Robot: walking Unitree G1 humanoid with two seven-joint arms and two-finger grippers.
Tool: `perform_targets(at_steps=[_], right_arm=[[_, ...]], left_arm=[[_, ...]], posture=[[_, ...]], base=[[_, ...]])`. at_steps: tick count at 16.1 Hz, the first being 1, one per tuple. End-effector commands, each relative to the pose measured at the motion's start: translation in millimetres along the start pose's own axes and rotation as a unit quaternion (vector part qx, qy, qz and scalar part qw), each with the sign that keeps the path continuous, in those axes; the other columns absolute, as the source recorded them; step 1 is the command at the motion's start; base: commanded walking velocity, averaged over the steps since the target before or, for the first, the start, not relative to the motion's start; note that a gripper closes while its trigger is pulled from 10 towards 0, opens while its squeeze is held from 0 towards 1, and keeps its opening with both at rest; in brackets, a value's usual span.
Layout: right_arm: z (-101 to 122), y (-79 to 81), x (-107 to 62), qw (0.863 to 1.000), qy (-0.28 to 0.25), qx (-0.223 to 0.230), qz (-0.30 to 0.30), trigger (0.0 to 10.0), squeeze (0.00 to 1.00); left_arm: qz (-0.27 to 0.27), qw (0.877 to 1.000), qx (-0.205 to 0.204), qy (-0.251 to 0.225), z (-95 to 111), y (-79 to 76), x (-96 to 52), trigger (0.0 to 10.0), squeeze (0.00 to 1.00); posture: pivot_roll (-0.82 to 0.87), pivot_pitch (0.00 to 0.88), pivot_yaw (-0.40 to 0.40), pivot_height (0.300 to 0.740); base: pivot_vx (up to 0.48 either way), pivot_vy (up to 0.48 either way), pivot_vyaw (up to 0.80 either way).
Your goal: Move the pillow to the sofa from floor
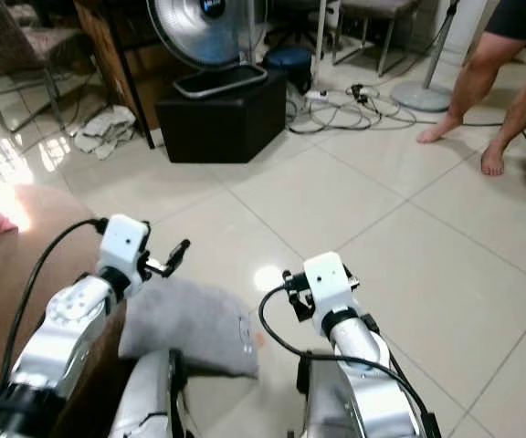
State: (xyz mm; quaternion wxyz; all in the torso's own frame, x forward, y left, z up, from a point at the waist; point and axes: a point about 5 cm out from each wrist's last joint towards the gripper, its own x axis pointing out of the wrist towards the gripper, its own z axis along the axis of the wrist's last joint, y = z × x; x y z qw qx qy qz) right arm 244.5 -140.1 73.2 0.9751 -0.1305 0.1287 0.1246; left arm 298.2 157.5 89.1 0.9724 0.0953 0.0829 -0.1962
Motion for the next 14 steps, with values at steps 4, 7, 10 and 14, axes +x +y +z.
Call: perform_targets(at_steps=[4,7,10,14], right_arm=[[-2.4,2.2,-2.1,1.000,0.006,0.003,0.001,10.0,0.00],[-3.3,2.9,-4.0,1.000,0.006,0.004,0.001,10.0,0.00],[-6.0,5.2,-4.5,1.000,0.011,0.002,0.006,10.0,0.00],[-8.1,13.4,-3.6,0.999,0.013,-0.005,0.037,10.0,0.00]], left_arm=[[-0.044,0.997,-0.015,0.057,-12.2,-11.9,21.7,10.0,0.00],[-0.046,0.995,-0.047,0.075,-12.8,-17.0,34.7,10.0,1.00],[-0.003,0.992,-0.053,0.112,-17.0,-14.9,48.7,10.0,1.00],[0.092,0.972,-0.112,0.186,-43.4,2.1,44.1,10.0,1.00]], posture=[[-0.05,0.026,0.077,0.510],[-0.05,0.037,0.081,0.510],[-0.06,0.068,0.093,0.510],[-0.07,0.113,0.093,0.510]], base=[[0.000,0.000,0.00],[0.000,0.000,0.00],[0.000,0.000,0.00],[0.000,0.000,0.00]])
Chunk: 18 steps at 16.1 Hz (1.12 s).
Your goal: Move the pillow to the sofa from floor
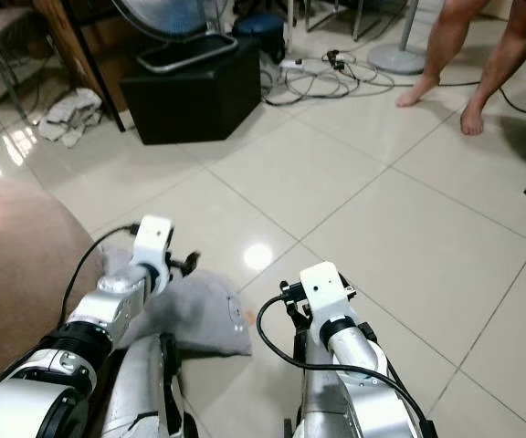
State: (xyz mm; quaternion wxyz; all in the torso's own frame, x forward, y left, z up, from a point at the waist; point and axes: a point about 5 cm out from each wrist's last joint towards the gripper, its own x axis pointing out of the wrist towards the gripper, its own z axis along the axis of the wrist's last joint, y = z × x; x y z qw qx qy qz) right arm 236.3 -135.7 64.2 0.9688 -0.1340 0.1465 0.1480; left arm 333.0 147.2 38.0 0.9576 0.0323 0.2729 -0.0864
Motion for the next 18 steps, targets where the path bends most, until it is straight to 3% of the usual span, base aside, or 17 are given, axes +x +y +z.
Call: perform_targets(at_steps=[1,3,5,6,7,9,11,15,18], right_arm=[[1.5,9.2,0.8,0.999,-0.012,-0.017,0.049,10.0,0.00],[4.8,13.7,-0.8,0.996,-0.019,-0.041,0.079,10.0,0.00],[8.3,19.1,-4.3,0.993,-0.024,-0.042,0.105,10.0,0.00],[8.1,21.9,-6.8,0.992,-0.024,-0.055,0.115,10.0,0.00],[11.8,25.2,-10.3,0.988,-0.031,-0.063,0.136,10.0,0.00],[22.4,23.0,-12.7,0.985,-0.058,-0.057,0.151,10.0,0.00],[36.9,22.9,-17.5,0.979,-0.093,-0.076,0.166,10.0,0.00],[48.6,24.5,-24.0,0.963,-0.118,-0.102,0.218,10.0,0.00],[42.0,26.6,-25.6,0.953,-0.098,-0.139,0.252,10.0,0.00]], left_arm=[[0.055,0.998,-0.014,0.017,-6.2,14.1,0.1,10.0,1.00],[0.101,0.995,-0.011,0.016,-7.5,24.4,-1.1,10.0,1.00],[0.112,0.993,-0.023,0.017,-10.4,26.9,-1.9,10.0,1.00],[0.123,0.992,-0.019,0.016,-15.3,29.0,-3.2,10.0,0.73],[0.144,0.989,-0.017,0.024,-24.4,33.8,-5.8,10.0,0.03],[0.189,0.982,-0.016,0.012,-26.9,46.3,-10.1,10.0,0.00],[0.232,0.971,-0.049,-0.020,-18.3,63.0,-14.9,10.0,0.00],[0.265,0.962,-0.039,-0.057,-9.7,72.8,-18.6,10.0,0.00],[0.280,0.960,0.017,-0.021,-23.4,77.2,-21.7,10.0,0.00]], posture=[[-0.08,0.138,0.099,0.510],[-0.09,0.172,0.103,0.510],[-0.10,0.202,0.096,0.510],[-0.11,0.238,0.091,0.510],[-0.12,0.263,0.088,0.510],[-0.11,0.294,0.069,0.510],[-0.13,0.316,0.050,0.510],[-0.14,0.348,0.030,0.510],[-0.15,0.383,0.026,0.510]], base=[[0.000,0.000,0.00],[0.000,0.000,0.00],[0.000,0.000,0.00],[0.000,0.000,0.00],[0.000,0.000,0.00],[0.000,0.000,0.00],[0.000,0.000,0.00],[0.000,0.000,0.00],[0.000,0.000,0.00]])
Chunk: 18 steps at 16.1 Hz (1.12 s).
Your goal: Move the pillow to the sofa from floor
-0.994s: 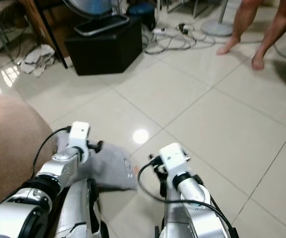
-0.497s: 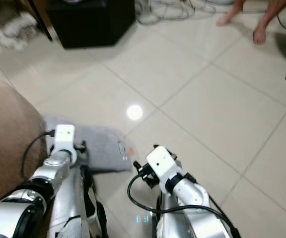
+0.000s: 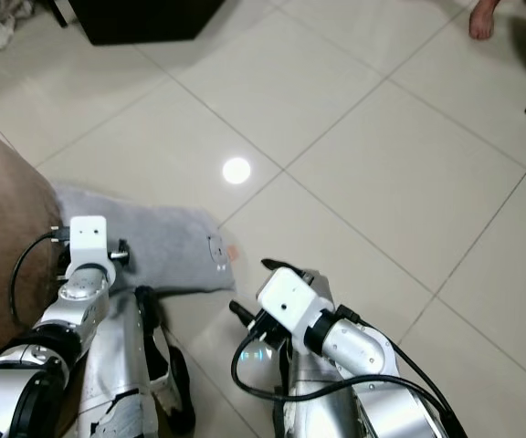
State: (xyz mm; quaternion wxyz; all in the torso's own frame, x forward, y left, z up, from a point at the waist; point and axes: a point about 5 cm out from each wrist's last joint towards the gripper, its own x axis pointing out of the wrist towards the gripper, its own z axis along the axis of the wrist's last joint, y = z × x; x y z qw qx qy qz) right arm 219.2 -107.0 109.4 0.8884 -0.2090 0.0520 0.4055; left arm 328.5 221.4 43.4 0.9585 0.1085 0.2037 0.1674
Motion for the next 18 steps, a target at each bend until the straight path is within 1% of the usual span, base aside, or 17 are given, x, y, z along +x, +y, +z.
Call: perform_targets(at_steps=[1,3,4,6,7,8,9,10,11,13,14,16,17,18], right_arm=[[-0.5,5.5,-0.3,1.000,0.001,-0.001,0.015,10.0,0.00],[0.4,6.1,-1.2,1.000,0.001,0.000,0.015,10.0,0.00],[-0.2,8.1,-3.0,1.000,0.003,0.000,0.016,10.0,0.00],[-1.6,8.9,-4.8,1.000,0.008,0.001,0.018,10.0,0.00],[-2.3,8.6,-5.8,1.000,0.011,0.002,0.018,10.0,0.00],[-2.8,7.5,-6.8,1.000,0.012,0.003,0.017,10.0,0.00],[-3.5,4.9,-8.5,1.000,0.014,0.005,0.013,10.0,0.00],[-3.6,3.3,-9.4,1.000,0.014,0.006,0.010,10.0,0.00],[-3.6,2.5,-9.8,1.000,0.014,0.006,0.009,10.0,0.00],[-3.8,1.4,-11.9,1.000,0.014,0.008,0.009,10.0,0.00],[-3.7,1.5,-12.2,1.000,0.013,0.009,0.010,10.0,0.00],[-3.1,1.4,-12.9,1.000,0.012,0.008,0.011,10.0,0.00],[-3.1,1.1,-13.0,1.000,0.012,0.008,0.011,10.0,0.00],[-2.9,1.1,-12.9,1.000,0.012,0.008,0.011,10.0,0.00]], left_arm=[[0.033,0.999,0.027,0.029,-19.4,13.2,-2.3,10.0,0.00],[0.046,0.998,0.035,0.029,-19.3,17.0,-1.8,10.0,0.00],[0.061,0.996,0.047,0.035,-21.5,20.2,-2.0,10.0,0.00],[0.066,0.996,0.040,0.050,-24.3,20.2,-2.3,10.0,0.00],[0.062,0.996,0.031,0.062,-26.6,18.2,-2.8,10.0,0.00],[0.053,0.996,0.012,0.074,-28.8,15.5,-3.4,10.0,0.00],[0.031,0.995,-0.022,0.089,-30.5,9.4,-4.0,10.0,0.00],[0.026,0.995,-0.038,0.093,-30.2,7.1,-4.1,10.0,0.00],[0.022,0.994,-0.043,0.094,-29.9,6.1,-4.1,10.0,0.00],[-0.003,0.987,-0.113,0.113,-29.9,-1.2,-4.6,10.0,0.00],[-0.026,0.988,-0.107,0.108,-28.0,-5.7,-4.7,10.0,0.00],[-0.048,0.988,-0.107,0.103,-25.9,-8.8,-4.6,9.8,0.00],[-0.052,0.989,-0.096,0.101,-25.4,-8.8,-4.4,8.4,0.00],[-0.051,0.991,-0.072,0.099,-25.7,-8.3,-4.5,3.7,0.00]], posture=[[-0.16,0.391,0.028,0.510],[-0.16,0.393,0.031,0.510],[-0.16,0.395,0.034,0.510],[-0.16,0.400,0.038,0.510],[-0.16,0.403,0.040,0.510],[-0.16,0.406,0.043,0.510],[-0.16,0.406,0.044,0.510],[-0.16,0.405,0.046,0.510],[-0.16,0.404,0.046,0.510],[-0.16,0.405,0.047,0.510],[-0.16,0.405,0.047,0.510],[-0.17,0.406,0.046,0.510],[-0.17,0.406,0.046,0.510],[-0.17,0.407,0.046,0.510]], base=[[0.000,0.000,0.00],[0.000,0.000,0.00],[0.000,0.000,0.00],[0.000,0.000,0.00],[0.000,0.000,0.00],[0.000,0.000,0.00],[0.000,0.000,0.00],[0.000,0.000,0.00],[0.000,0.000,0.00],[0.000,0.000,0.00],[0.000,0.000,0.00],[0.000,0.000,0.00],[0.000,0.000,0.00],[0.000,0.000,0.00]])
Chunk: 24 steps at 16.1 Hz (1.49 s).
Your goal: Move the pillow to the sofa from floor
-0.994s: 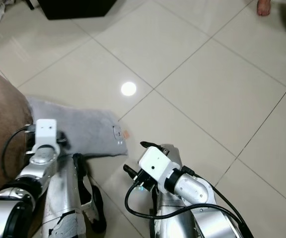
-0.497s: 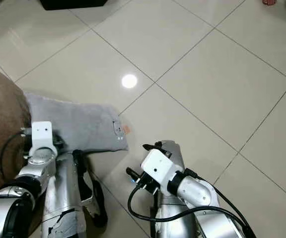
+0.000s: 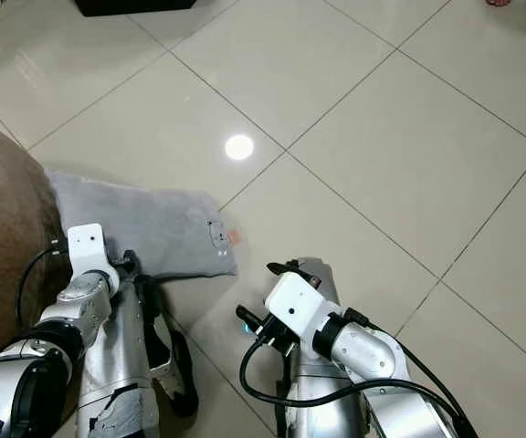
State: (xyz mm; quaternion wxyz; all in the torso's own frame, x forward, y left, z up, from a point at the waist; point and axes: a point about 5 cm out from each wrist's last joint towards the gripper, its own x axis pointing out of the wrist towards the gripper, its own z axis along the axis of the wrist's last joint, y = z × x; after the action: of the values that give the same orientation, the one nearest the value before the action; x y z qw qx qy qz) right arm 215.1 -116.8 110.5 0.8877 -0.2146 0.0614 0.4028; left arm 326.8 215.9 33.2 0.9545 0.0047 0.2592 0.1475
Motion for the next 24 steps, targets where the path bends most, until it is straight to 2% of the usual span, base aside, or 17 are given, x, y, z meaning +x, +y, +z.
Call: perform_targets(at_steps=[1,5,7,12,24], right_arm=[[0.1,4.5,-2.9,1.000,0.000,0.009,0.011,10.0,0.00],[0.9,7.1,-3.4,1.000,0.000,0.009,0.010,10.0,0.00],[1.2,8.9,-4.4,1.000,0.000,0.011,0.010,10.0,0.00],[1.7,9.6,-3.8,1.000,-0.001,0.013,0.011,10.0,0.00],[-1.0,13.0,-5.7,1.000,0.003,0.014,0.014,10.0,0.00]], left_arm=[[-0.002,0.999,0.033,0.026,-17.1,2.4,-2.3,0.0,0.00],[0.027,0.997,0.067,0.011,-15.4,10.0,-2.1,0.0,0.00],[0.038,0.997,0.062,0.008,-15.5,12.1,-2.2,0.0,0.00],[0.027,0.999,0.045,0.010,-16.5,7.7,-2.6,0.0,0.00],[0.011,0.999,0.036,0.010,-19.1,4.6,-3.4,0.0,0.00]], posture=[[-0.17,0.406,0.047,0.510],[-0.17,0.409,0.050,0.510],[-0.18,0.409,0.050,0.510],[-0.18,0.415,0.048,0.510],[-0.18,0.395,0.044,0.510]], base=[[0.000,0.000,0.00],[0.000,0.000,0.00],[0.000,0.000,0.00],[0.000,0.000,0.00],[0.000,0.000,0.00]])
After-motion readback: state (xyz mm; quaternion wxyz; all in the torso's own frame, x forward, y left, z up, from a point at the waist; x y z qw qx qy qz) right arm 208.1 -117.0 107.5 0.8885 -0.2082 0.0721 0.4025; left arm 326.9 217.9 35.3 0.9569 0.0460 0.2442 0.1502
